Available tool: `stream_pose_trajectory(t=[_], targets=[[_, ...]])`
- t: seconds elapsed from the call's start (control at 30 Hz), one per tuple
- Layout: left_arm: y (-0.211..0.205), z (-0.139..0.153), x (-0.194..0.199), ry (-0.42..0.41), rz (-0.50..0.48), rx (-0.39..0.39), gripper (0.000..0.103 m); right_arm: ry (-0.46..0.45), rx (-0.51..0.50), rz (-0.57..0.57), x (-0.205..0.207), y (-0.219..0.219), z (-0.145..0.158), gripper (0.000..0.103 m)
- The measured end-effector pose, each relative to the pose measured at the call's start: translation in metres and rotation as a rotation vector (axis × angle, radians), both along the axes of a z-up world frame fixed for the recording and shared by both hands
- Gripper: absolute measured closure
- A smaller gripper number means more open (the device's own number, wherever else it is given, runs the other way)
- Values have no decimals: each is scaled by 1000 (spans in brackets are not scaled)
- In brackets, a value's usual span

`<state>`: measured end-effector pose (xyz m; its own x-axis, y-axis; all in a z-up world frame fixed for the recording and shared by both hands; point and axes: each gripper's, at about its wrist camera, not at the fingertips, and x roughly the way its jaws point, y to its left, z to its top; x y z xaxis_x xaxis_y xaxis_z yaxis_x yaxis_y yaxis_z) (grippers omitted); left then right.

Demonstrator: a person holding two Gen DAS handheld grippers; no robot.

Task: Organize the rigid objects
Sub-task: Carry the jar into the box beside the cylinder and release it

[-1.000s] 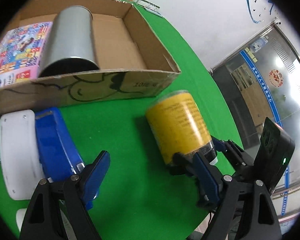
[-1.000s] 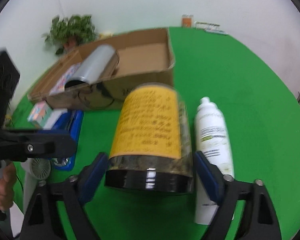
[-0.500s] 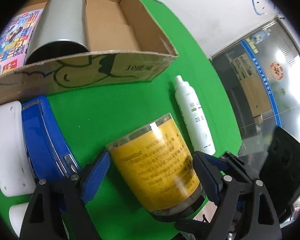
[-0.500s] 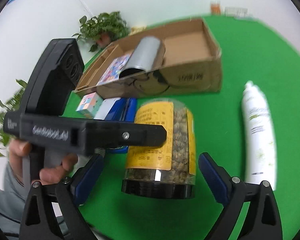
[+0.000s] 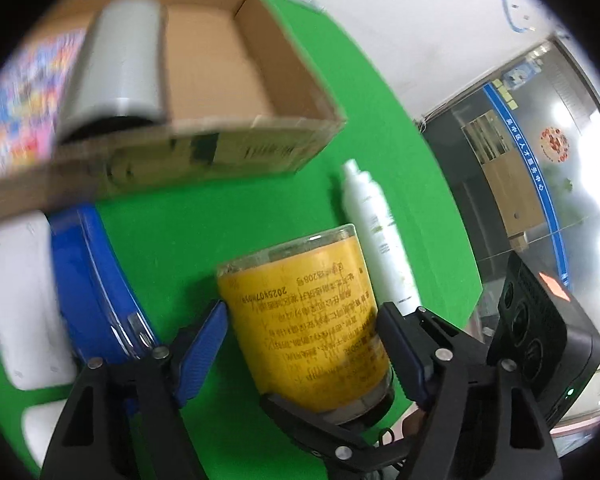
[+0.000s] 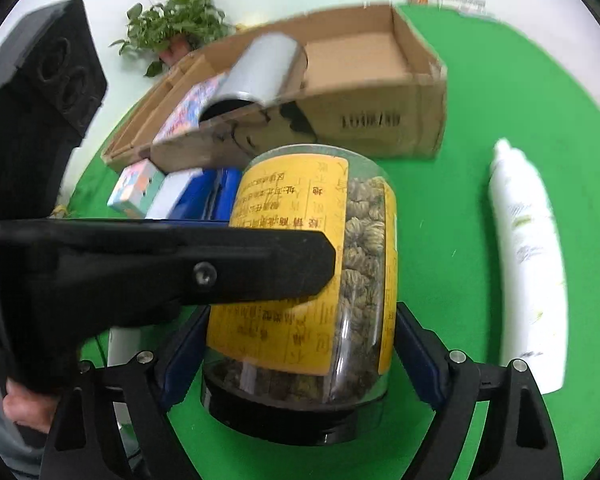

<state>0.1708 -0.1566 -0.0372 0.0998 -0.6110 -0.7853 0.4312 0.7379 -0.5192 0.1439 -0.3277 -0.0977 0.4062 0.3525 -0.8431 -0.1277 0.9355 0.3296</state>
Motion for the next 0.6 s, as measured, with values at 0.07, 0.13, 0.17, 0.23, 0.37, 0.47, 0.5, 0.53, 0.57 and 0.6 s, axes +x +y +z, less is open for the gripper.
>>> stream_pose_trajectory(t=[0.07,0.13,0.17,0.23,0.37,0.47,0.5,0.53,0.57,0.6], targets=[[0,33,1,-94,1,-11,27,-45,5,-10,6,-1,21,18],[-1,60,6,-160,6,-35,27,-128,-18,-14,15,-1,52,18],[-2,77,11,-199,6,-43,27,-158,-20,-21,20,-2,66,18],[-5,109,25,-267,1,-45,27,-219,-16,-37,36,-4,97,18],[-10,148,71,-283,15,2,27,-238,11,-37,86,-6,134,18],[-9,158,110,-231,35,3,28,-207,18,-24,133,-8,152,18],[-9,157,122,-214,39,1,28,-191,18,-20,147,-8,154,18],[-8,153,136,-186,47,3,27,-176,10,-13,158,-7,155,18],[-9,149,144,-170,51,2,27,-158,2,-6,170,-6,154,18],[-9,143,150,-150,51,4,27,-137,1,-1,177,-7,152,18]])
